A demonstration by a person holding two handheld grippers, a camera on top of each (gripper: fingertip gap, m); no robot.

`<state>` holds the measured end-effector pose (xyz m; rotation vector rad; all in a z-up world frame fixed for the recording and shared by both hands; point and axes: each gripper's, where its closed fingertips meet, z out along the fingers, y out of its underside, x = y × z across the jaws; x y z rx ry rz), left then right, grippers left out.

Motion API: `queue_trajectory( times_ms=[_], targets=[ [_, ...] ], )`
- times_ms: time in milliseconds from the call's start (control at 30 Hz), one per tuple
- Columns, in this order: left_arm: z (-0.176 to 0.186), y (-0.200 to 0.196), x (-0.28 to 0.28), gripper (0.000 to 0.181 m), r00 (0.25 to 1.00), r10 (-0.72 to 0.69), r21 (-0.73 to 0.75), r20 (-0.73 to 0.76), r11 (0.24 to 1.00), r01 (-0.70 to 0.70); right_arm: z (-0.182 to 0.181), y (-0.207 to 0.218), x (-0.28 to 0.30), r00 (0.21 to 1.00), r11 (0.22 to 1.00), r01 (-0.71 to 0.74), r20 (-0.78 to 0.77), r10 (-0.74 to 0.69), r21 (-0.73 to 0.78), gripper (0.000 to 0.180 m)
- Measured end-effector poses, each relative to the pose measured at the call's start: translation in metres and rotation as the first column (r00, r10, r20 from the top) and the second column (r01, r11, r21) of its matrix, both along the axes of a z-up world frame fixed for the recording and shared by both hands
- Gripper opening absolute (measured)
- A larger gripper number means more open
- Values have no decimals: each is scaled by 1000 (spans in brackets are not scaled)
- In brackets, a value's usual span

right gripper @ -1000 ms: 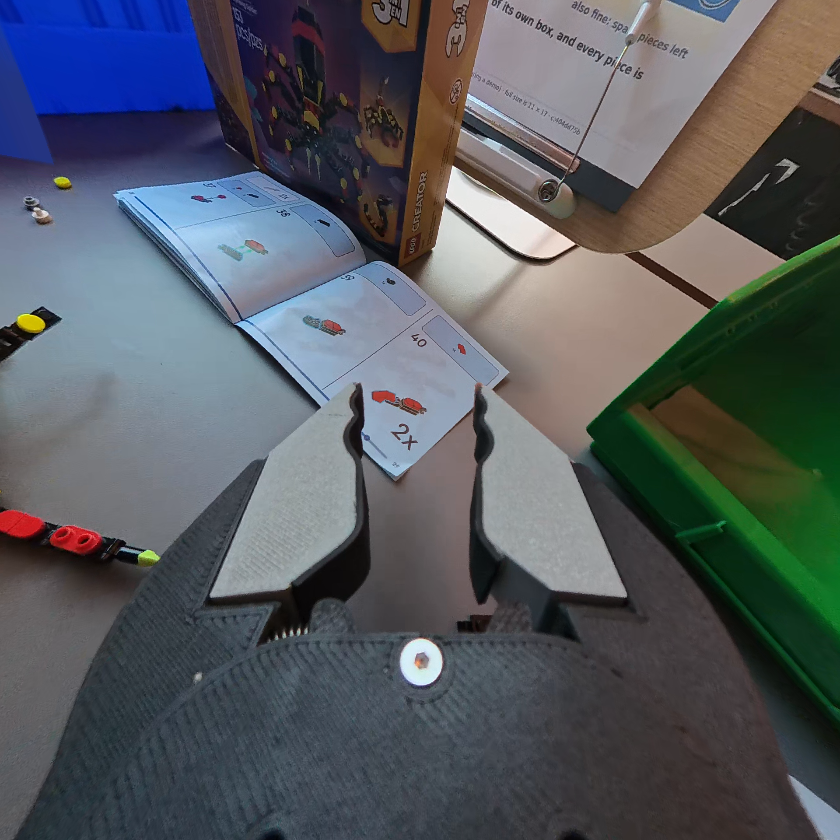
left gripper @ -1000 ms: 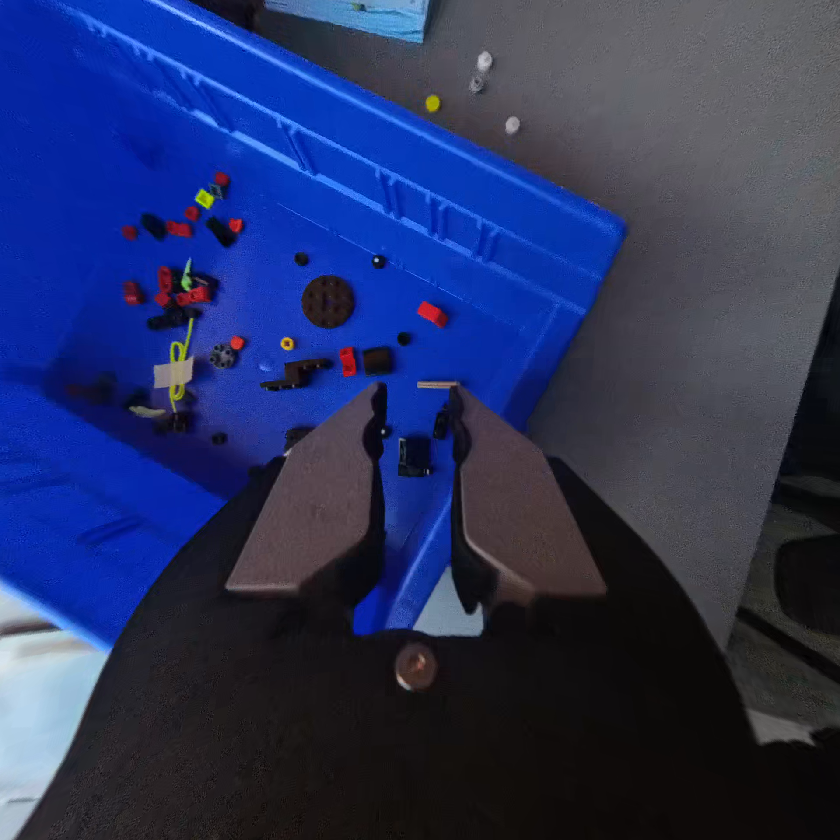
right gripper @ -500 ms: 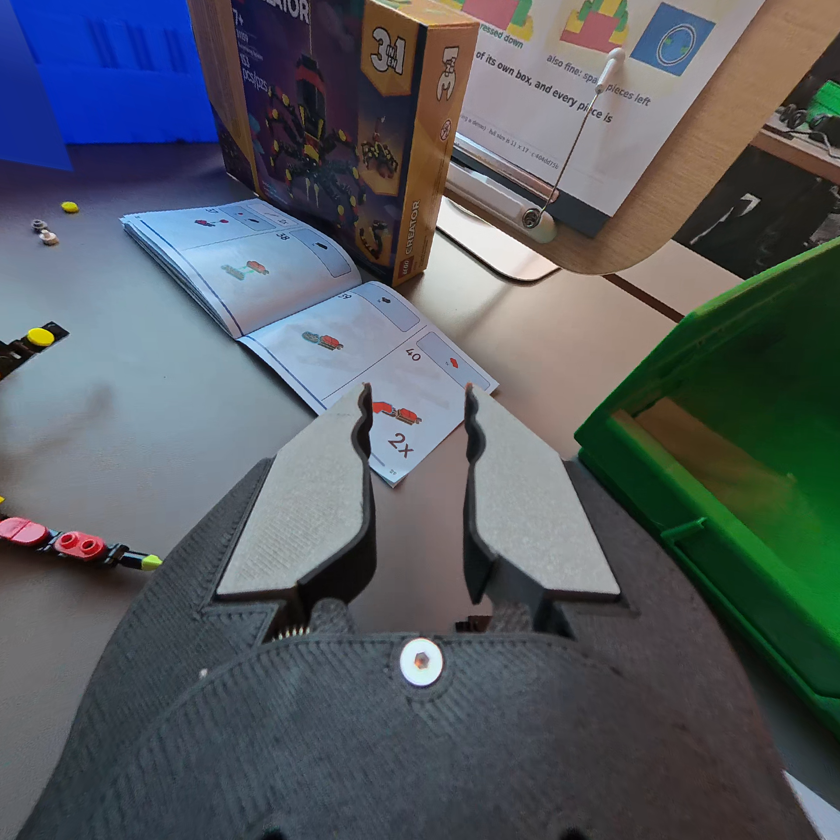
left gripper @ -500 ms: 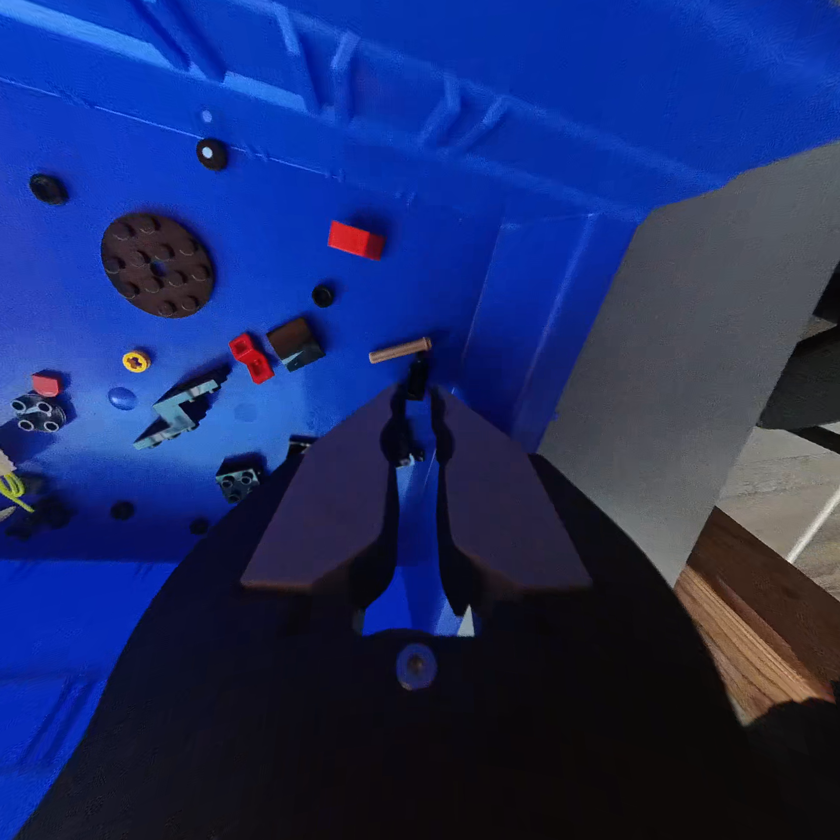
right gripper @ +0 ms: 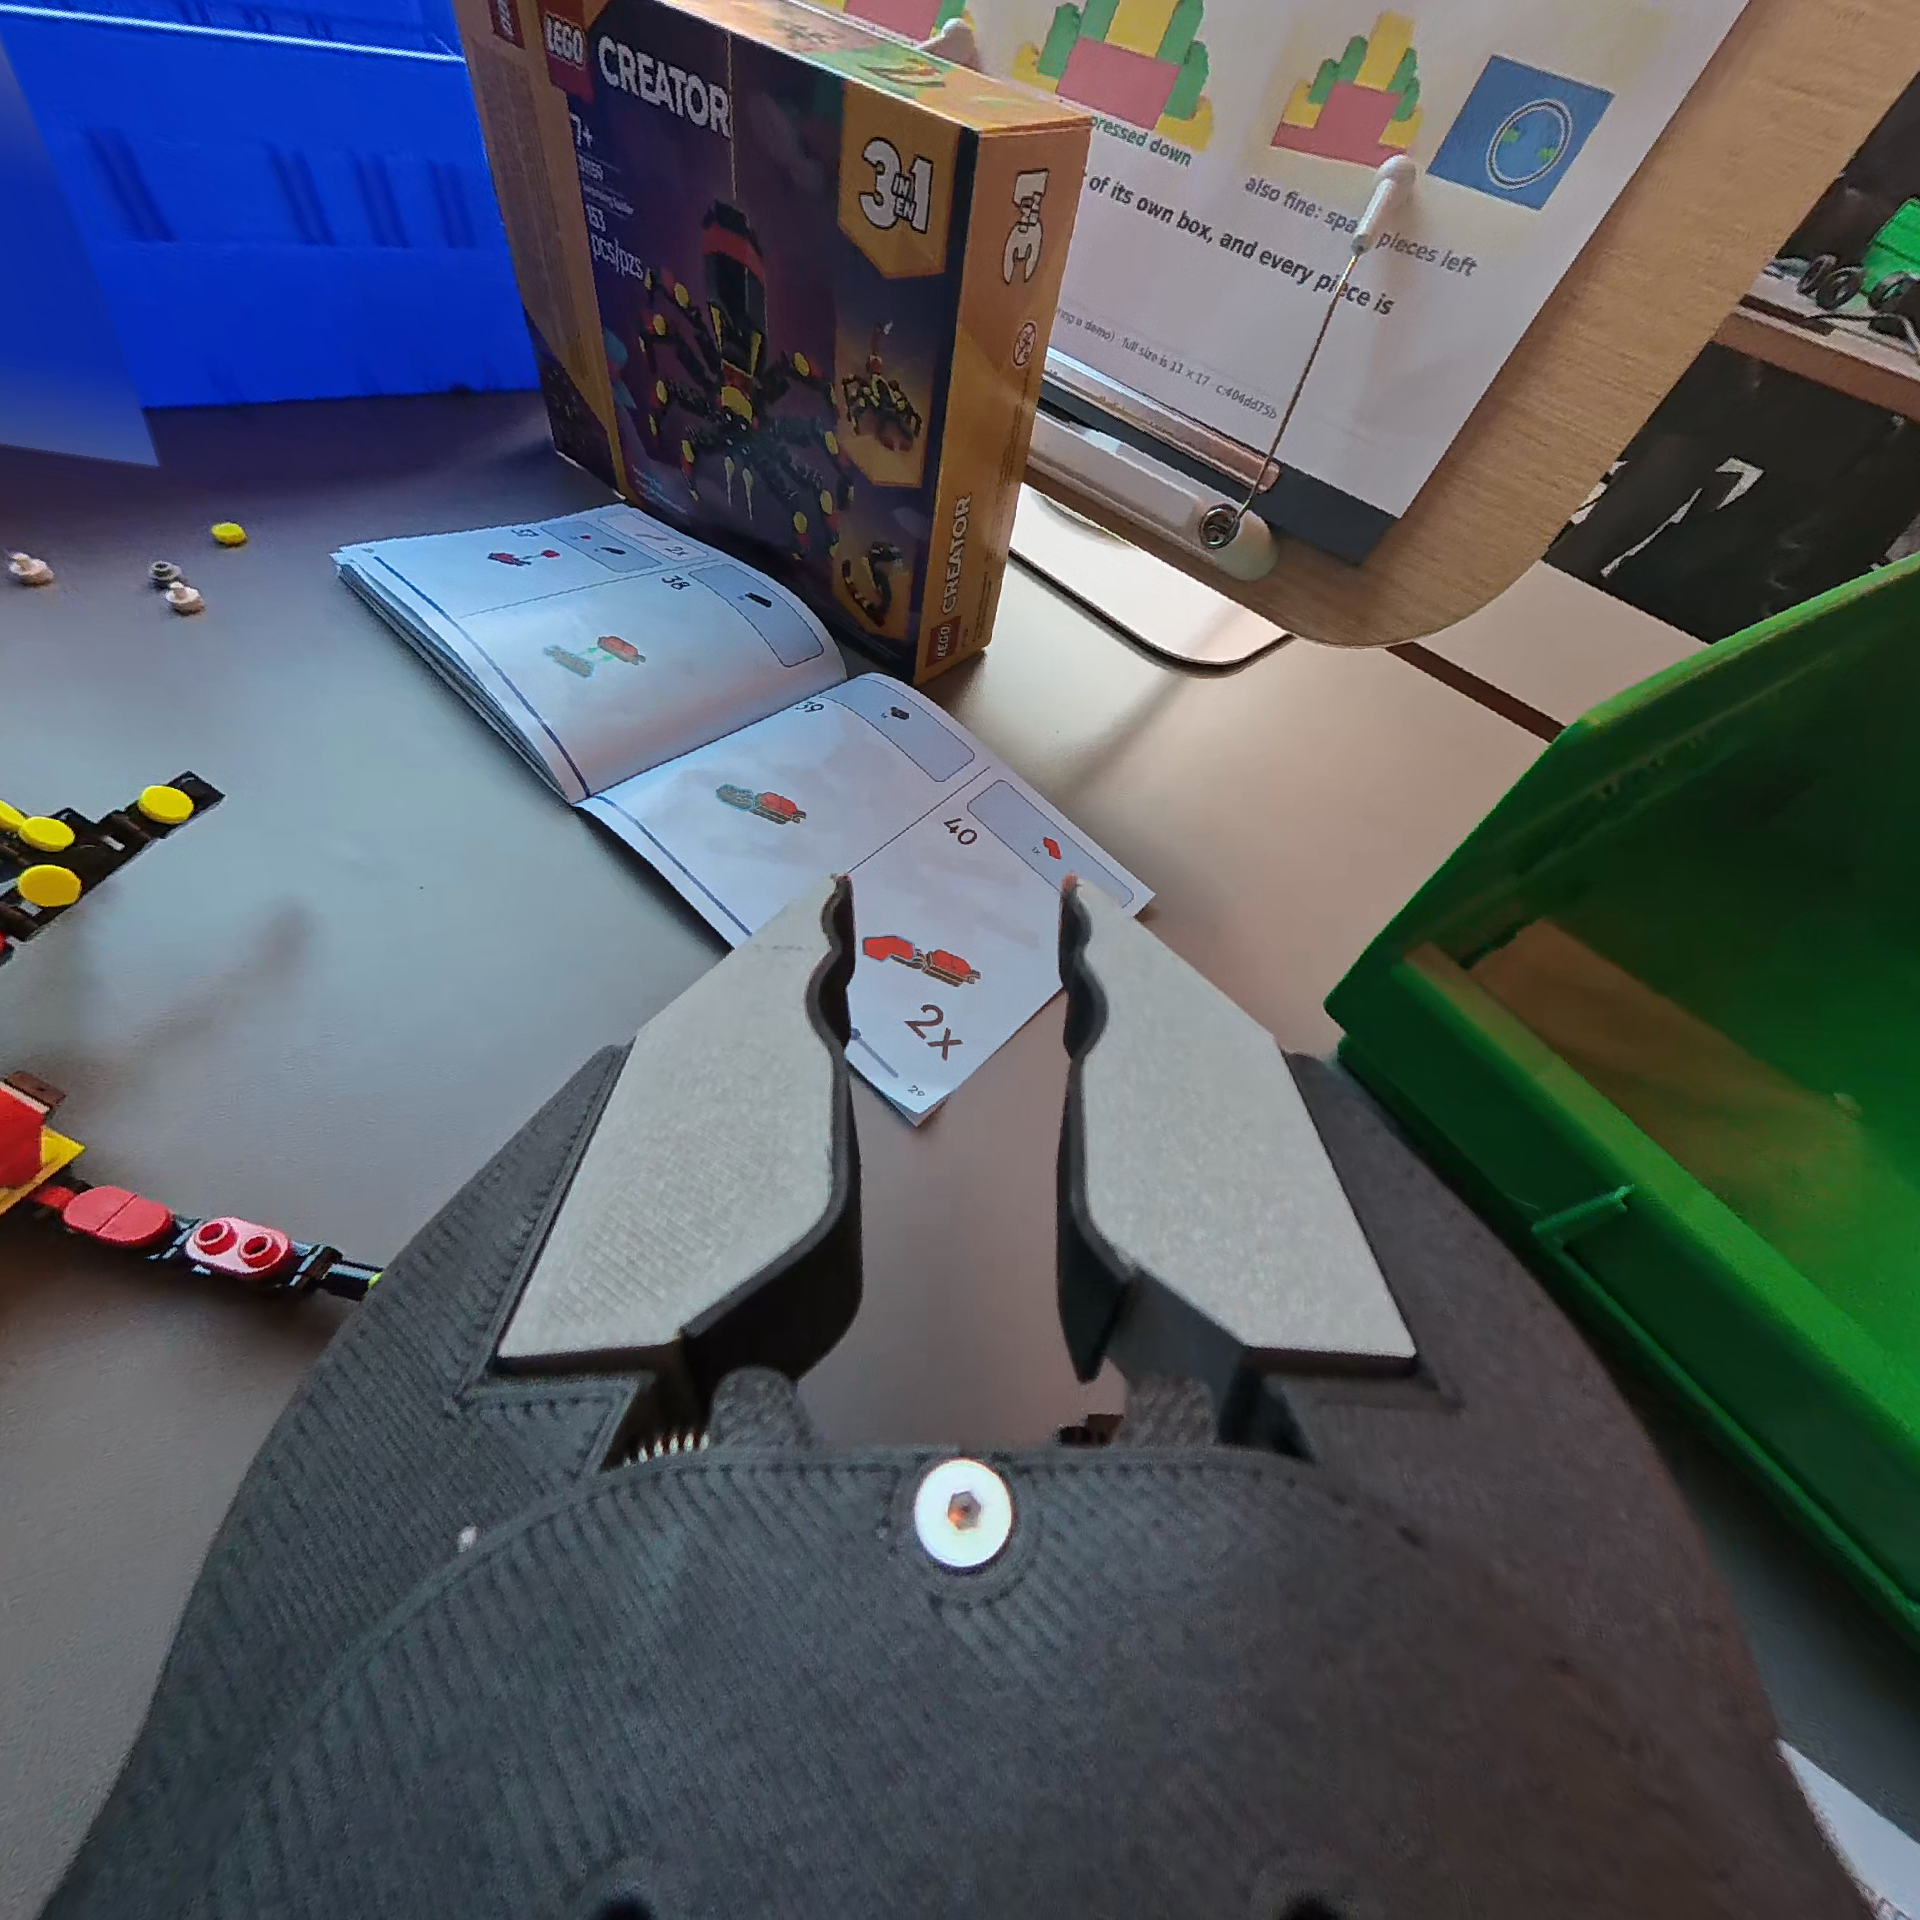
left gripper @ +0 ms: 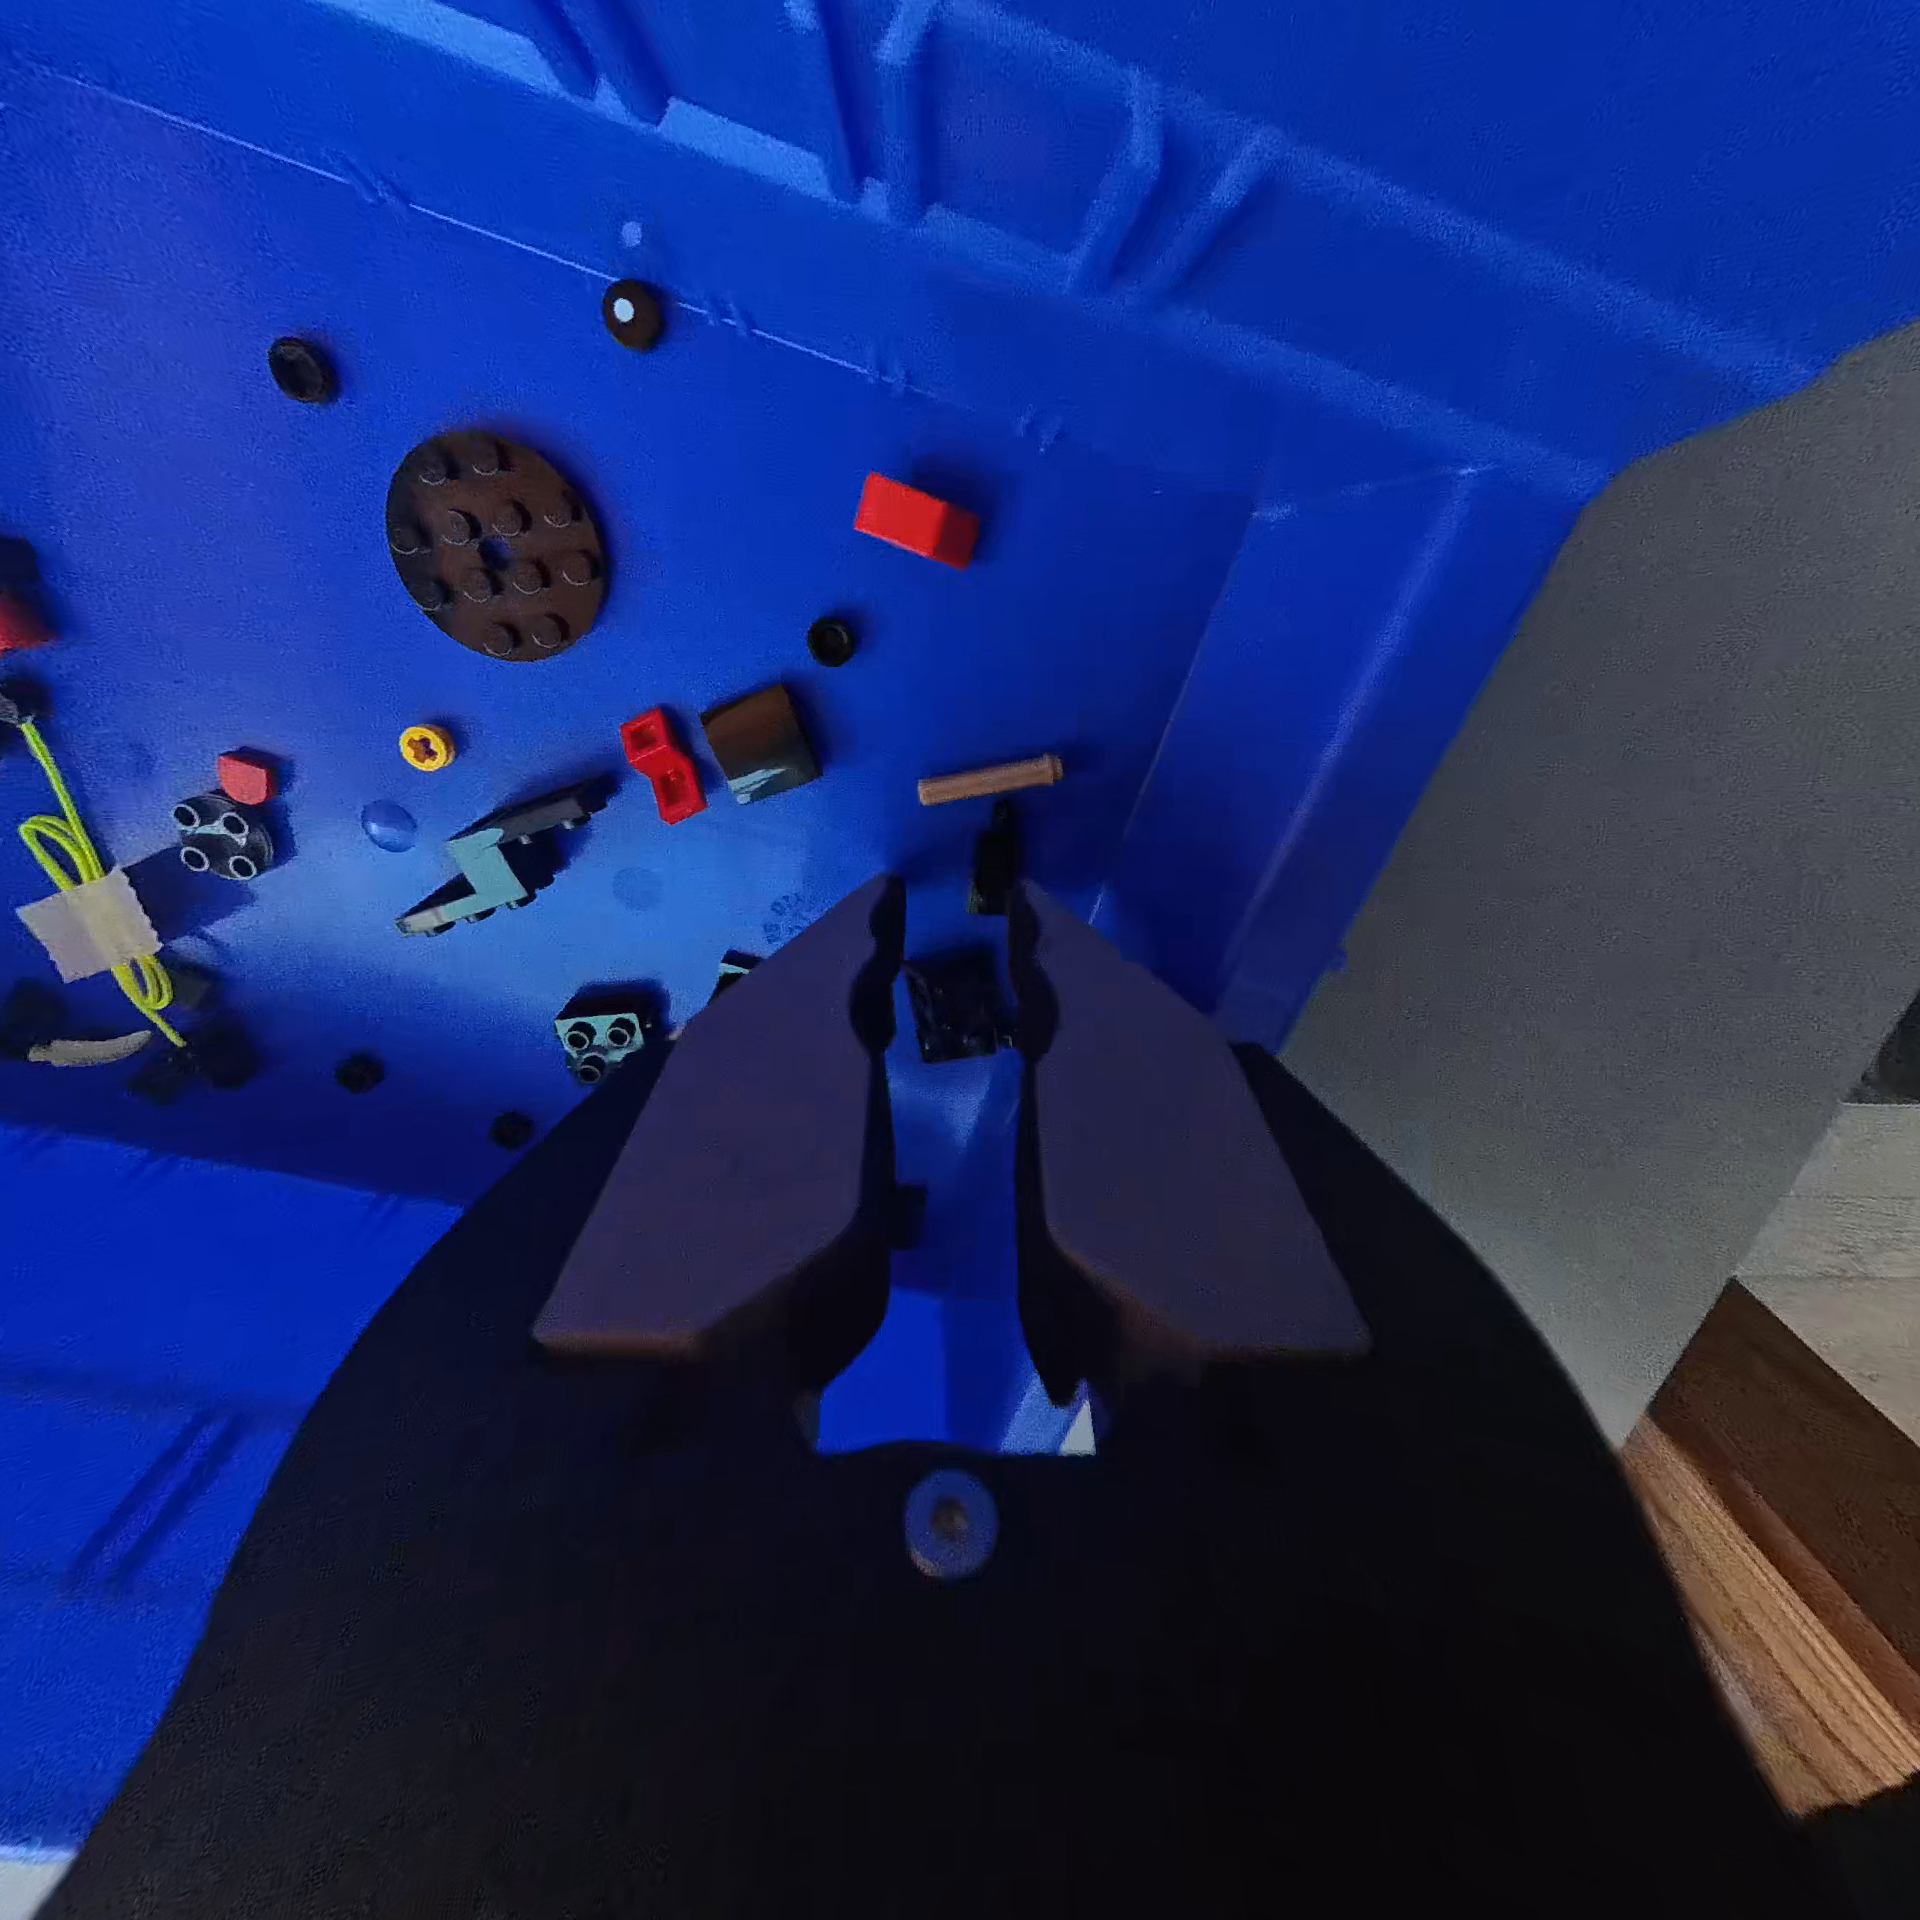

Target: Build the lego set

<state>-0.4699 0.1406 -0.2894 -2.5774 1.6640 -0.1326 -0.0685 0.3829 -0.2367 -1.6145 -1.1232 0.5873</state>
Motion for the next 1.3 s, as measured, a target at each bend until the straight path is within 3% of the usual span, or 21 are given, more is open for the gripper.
queue_trajectory(
  times_ms=[267,500,733,833,900,967,1033,1100,1200,1300],
  targets=[
    [1,9,-8,16,998,57,25,-9,998,-56,0,-1,0,1000,1000,-2,0,2,-2,36],
    [0,3,-4,18,1000,26,16,10,1000,-26,-1,-1,-1,1000,1000,-6,2,6,-6,35],
    [-1,8,-4,5,1000,19,34,20,999,-19,0,-1,0,1000,1000,-5,-2,5,-5,34],
    [15,16,-4,5,997,58,85,48,994,-62,0,-2,-1,1000,1000,-10,-6,10,-7,34],
    [45,37,-3,6,986,125,198,112,969,-145,1,-4,-1,1000,1000,-18,-11,18,-10,34],
    [89,56,16,6,943,170,275,286,928,-251,1,-6,-2,1000,1000,-26,-15,26,-10,34],
    [126,59,57,6,893,120,287,434,921,-263,2,-7,-3,999,999,-32,-19,32,-11,34],
    [142,62,96,6,891,61,332,449,915,-230,2,-8,-3,999,999,-37,-24,37,-13,34],
    [139,55,167,6,881,-8,284,474,948,-144,4,-9,-3,999,999,-40,-37,39,-19,34],
    [94,48,213,6,926,-40,198,375,979,-38,6,-11,-3,997,998,-51,-57,49,-27,34]
  ],
)
